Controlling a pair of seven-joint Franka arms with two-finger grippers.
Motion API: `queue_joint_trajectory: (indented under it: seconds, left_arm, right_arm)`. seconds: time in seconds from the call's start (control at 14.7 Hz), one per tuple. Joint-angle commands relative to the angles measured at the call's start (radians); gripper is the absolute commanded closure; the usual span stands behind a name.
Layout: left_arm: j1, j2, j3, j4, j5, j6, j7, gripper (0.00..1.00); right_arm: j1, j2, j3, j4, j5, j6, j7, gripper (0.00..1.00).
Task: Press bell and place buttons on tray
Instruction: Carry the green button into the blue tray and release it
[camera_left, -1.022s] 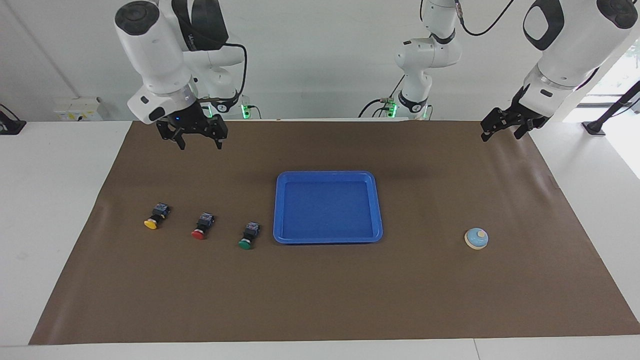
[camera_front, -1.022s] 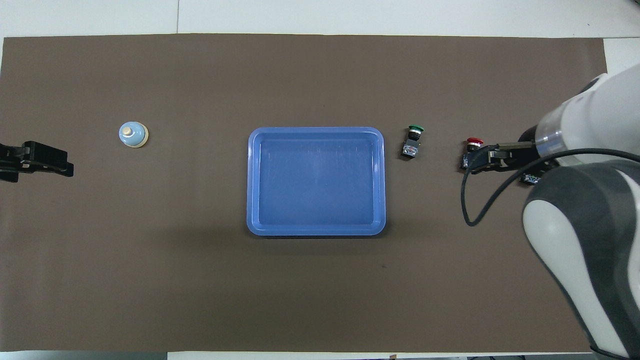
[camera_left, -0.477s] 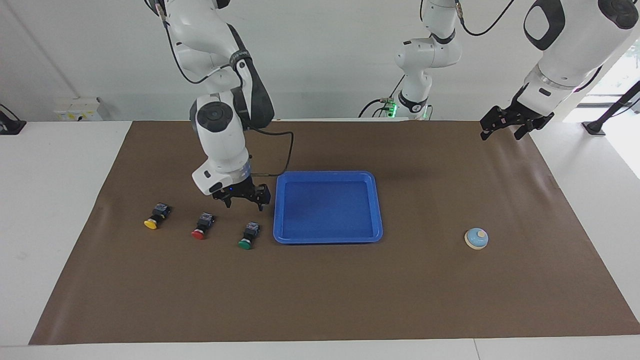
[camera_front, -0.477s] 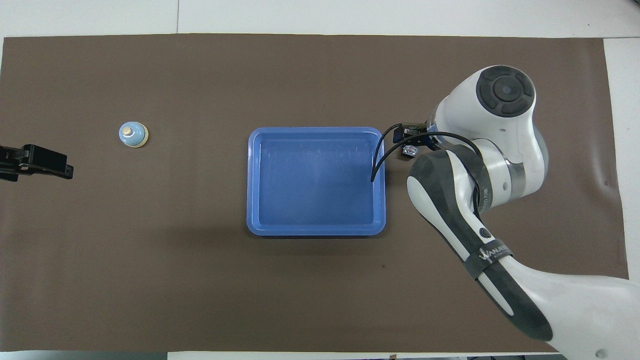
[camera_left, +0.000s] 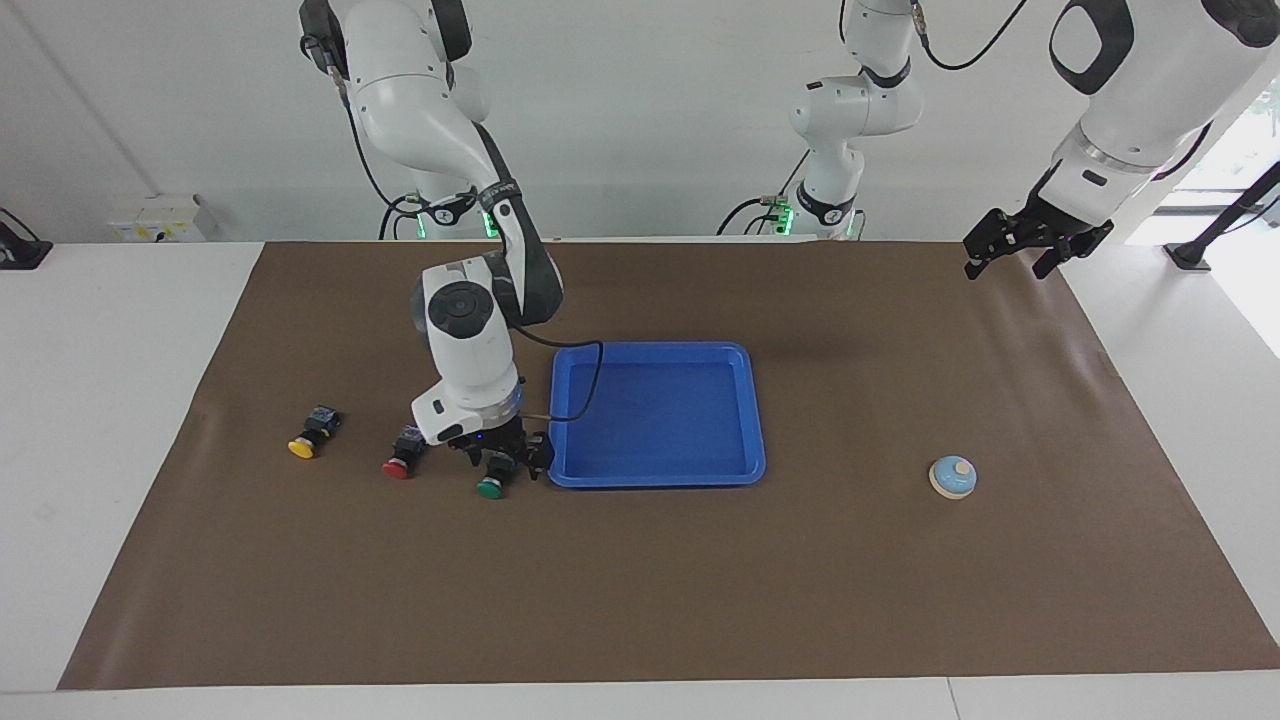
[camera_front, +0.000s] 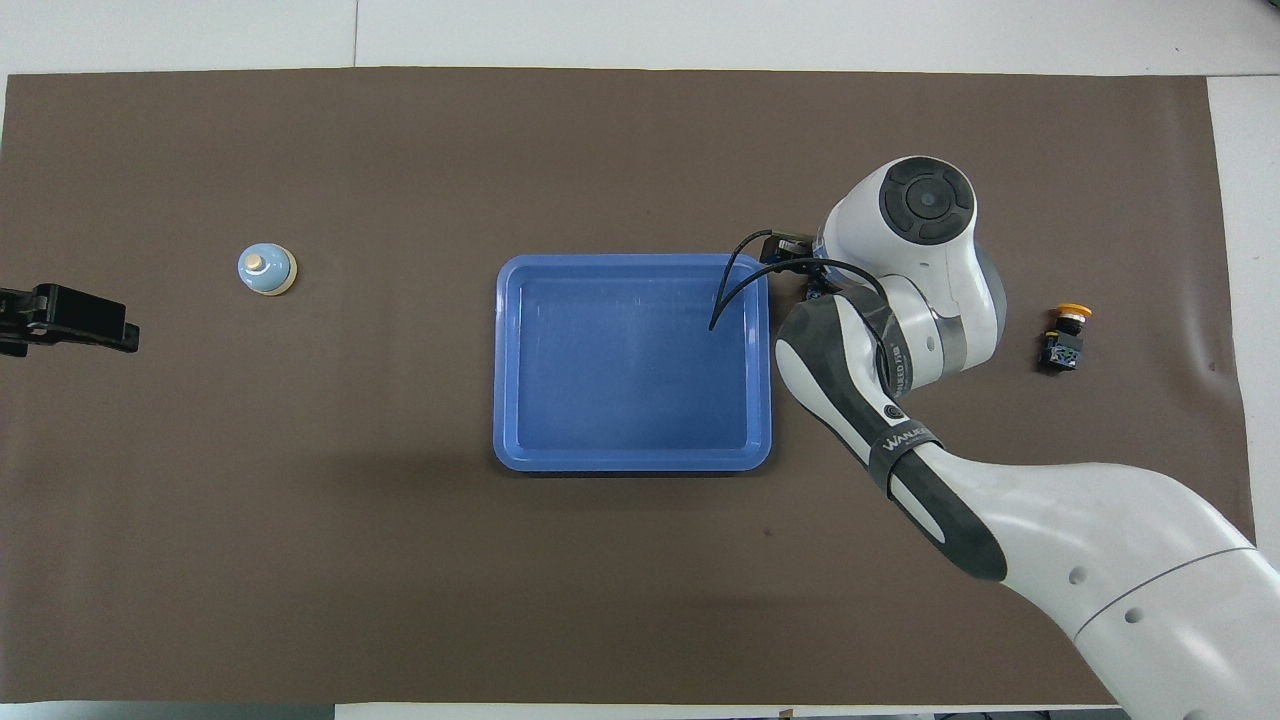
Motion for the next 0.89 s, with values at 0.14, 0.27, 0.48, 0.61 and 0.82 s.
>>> queue_joint_trajectory:
  seconds: [0.14, 0.27, 0.48, 0.61, 0.82]
  left_arm:
    - [0.005, -0.009, 0.001, 0.000, -0.013, 0.008, 0.015, 0.00]
    - [0.007, -0.009, 0.001, 0.000, -0.013, 0.008, 0.015, 0.00]
    - [0.007, -0.009, 0.001, 0.000, -0.013, 0.008, 0.015, 0.00]
    - [0.007, -0.009, 0.001, 0.000, -0.013, 0.009, 0.015, 0.00]
    - [0.007, -0.009, 0.001, 0.000, -0.013, 0.008, 0.015, 0.00]
  right_arm:
    - [-0.015, 0.003, 0.004, -0.023, -0.022, 0.001, 0.027, 0.09]
    - [-0.015, 0.003, 0.004, -0.023, -0.022, -0.012, 0.027, 0.67]
    - [-0.015, 0.001, 0.006, -0.017, -0.013, -0.028, 0.029, 1.00]
    - [-0.018, 0.000, 0.006, -0.006, -0.011, -0.041, 0.018, 1.00]
    - [-0.004, 0.000, 0.007, 0.110, -0.004, -0.196, 0.006, 1.00]
